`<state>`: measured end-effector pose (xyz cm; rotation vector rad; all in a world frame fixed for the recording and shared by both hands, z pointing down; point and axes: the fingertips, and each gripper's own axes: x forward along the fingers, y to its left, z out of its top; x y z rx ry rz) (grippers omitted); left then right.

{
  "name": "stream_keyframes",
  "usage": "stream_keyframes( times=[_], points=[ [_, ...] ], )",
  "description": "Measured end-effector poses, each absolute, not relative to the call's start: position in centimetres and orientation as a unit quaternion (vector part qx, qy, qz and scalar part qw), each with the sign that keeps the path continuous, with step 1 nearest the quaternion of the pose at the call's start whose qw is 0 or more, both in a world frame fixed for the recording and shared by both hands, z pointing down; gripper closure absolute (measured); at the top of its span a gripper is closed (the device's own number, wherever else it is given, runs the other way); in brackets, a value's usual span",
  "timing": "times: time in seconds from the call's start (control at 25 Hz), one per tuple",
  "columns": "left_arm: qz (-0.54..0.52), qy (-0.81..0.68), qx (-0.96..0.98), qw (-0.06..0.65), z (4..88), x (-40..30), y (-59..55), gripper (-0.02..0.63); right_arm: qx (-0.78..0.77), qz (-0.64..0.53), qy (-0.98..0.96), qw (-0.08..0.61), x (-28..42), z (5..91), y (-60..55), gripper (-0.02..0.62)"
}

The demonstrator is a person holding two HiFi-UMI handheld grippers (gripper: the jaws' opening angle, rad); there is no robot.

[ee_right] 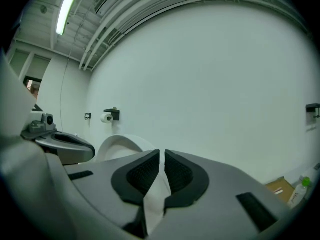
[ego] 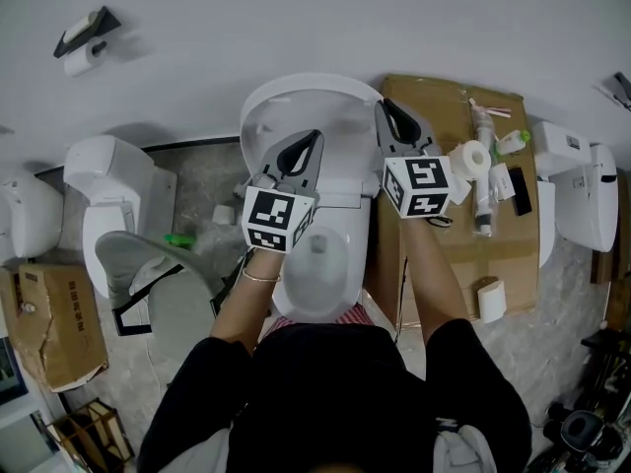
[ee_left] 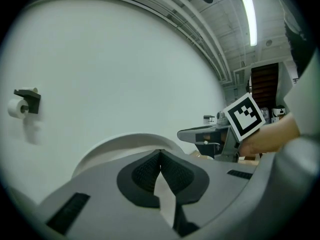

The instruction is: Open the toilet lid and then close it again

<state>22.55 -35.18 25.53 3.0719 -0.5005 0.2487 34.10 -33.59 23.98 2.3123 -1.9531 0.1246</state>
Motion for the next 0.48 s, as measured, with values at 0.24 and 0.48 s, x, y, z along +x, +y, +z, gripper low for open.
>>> stream_keyframes(
  times=[0.24, 0.48],
  points=[
    [0.083, -0.162, 0.983, 0.011, 26.0, 23.2, -36.1, 0.603, 0.749, 0.063, -0.658, 0.051, 36.9, 24.2, -35.2, 0.574],
    [0.086, -0.158, 0.984, 0.007, 26.0, 24.1, -36.4, 0.603, 0.718, 0.088, -0.686, 0.073, 37.8, 25.5, -36.9, 0.574]
  ],
)
